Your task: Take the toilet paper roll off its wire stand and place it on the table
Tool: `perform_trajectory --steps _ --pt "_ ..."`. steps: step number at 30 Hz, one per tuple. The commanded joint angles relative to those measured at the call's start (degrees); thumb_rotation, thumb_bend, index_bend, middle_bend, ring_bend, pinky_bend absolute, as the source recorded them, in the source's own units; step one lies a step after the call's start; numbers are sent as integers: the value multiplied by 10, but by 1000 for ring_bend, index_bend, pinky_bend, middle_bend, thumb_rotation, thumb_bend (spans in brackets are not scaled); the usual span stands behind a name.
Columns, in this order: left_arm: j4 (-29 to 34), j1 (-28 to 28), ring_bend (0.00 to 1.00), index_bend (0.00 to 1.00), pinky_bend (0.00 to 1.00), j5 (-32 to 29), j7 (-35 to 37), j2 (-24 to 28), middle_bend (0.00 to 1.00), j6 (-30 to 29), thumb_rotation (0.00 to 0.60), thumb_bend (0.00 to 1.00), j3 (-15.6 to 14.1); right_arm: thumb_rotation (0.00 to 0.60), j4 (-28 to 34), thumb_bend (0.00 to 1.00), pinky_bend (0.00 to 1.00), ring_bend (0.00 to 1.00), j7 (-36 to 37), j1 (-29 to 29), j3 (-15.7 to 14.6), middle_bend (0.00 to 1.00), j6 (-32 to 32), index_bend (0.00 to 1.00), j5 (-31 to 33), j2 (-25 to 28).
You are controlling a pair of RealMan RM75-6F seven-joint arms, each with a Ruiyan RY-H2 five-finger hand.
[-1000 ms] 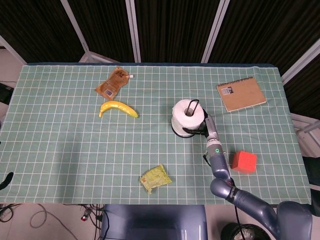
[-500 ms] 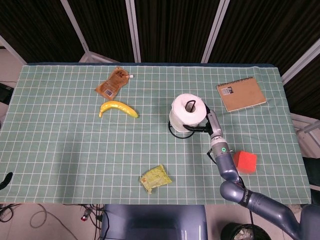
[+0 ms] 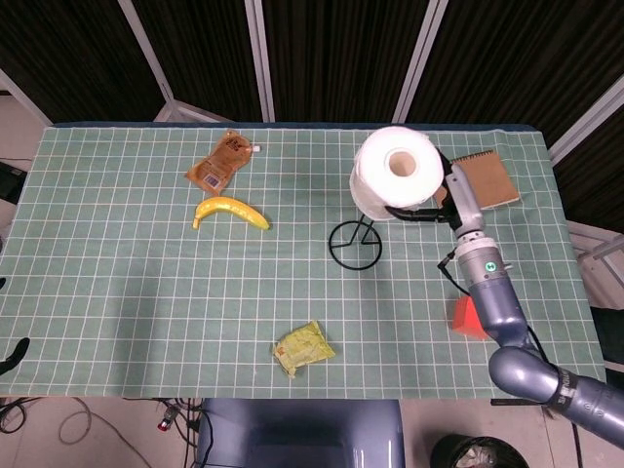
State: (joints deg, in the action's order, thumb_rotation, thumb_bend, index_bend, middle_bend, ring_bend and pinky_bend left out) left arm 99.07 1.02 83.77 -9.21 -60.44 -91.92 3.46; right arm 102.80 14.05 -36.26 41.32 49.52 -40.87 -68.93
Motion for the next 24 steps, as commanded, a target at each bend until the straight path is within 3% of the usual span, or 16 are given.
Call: perform_trajectory --steps 1,7,13,17,24 --pt "0 0 0 104 0 1 -1 0 0 0 600 230 0 600 53 0 292 388 -32 5 45 290 -1 268 77 85" --pt "1 0 0 104 0 3 -3 -2 0 -1 600 230 -1 600 72 0 292 389 -25 33 72 290 -21 268 132 180" --pt "1 0 0 104 0 3 -8 -3 0 -1 600 230 -1 600 47 0 292 388 3 67 59 289 -56 276 135 220" --pt "2 -1 0 104 0 3 -12 -4 0 0 600 230 -1 600 37 0 292 389 24 96 32 289 -80 292 103 222" --pt "2 -1 0 104 0 -1 -15 -5 0 1 600 230 0 600 46 0 292 389 105 184 -14 289 -100 304 -34 197"
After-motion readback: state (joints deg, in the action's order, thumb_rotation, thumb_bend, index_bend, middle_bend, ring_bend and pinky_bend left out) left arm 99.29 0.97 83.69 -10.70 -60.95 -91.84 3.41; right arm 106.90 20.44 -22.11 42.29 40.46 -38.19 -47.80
